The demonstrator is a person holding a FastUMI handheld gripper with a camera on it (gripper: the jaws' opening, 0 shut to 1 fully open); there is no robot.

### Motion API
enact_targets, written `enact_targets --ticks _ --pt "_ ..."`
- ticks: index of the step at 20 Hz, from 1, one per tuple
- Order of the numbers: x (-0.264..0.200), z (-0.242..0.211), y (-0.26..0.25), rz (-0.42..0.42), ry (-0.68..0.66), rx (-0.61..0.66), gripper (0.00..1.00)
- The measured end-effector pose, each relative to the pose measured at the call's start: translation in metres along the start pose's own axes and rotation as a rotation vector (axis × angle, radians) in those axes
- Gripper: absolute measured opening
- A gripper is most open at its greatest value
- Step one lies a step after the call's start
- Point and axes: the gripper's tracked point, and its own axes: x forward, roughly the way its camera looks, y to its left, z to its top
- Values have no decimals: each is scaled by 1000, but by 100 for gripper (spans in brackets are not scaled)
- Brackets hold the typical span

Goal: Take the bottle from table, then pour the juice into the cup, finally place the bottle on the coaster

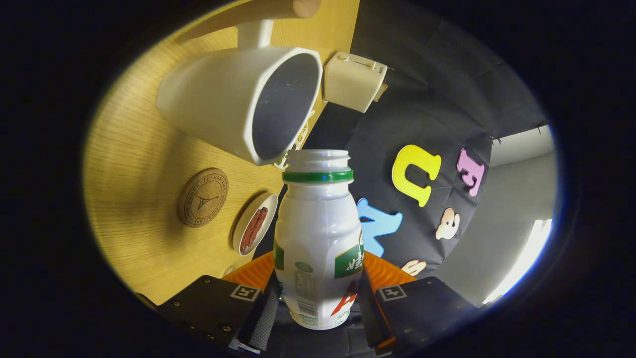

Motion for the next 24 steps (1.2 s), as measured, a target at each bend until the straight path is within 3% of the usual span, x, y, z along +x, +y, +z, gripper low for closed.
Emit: enact_targets --ticks 8,14,24 --pt "1 2 3 4 -4 51 71" --pt "2 4 9 44 -16 154 71" --pt "0 4 14 14 -17 328 71"
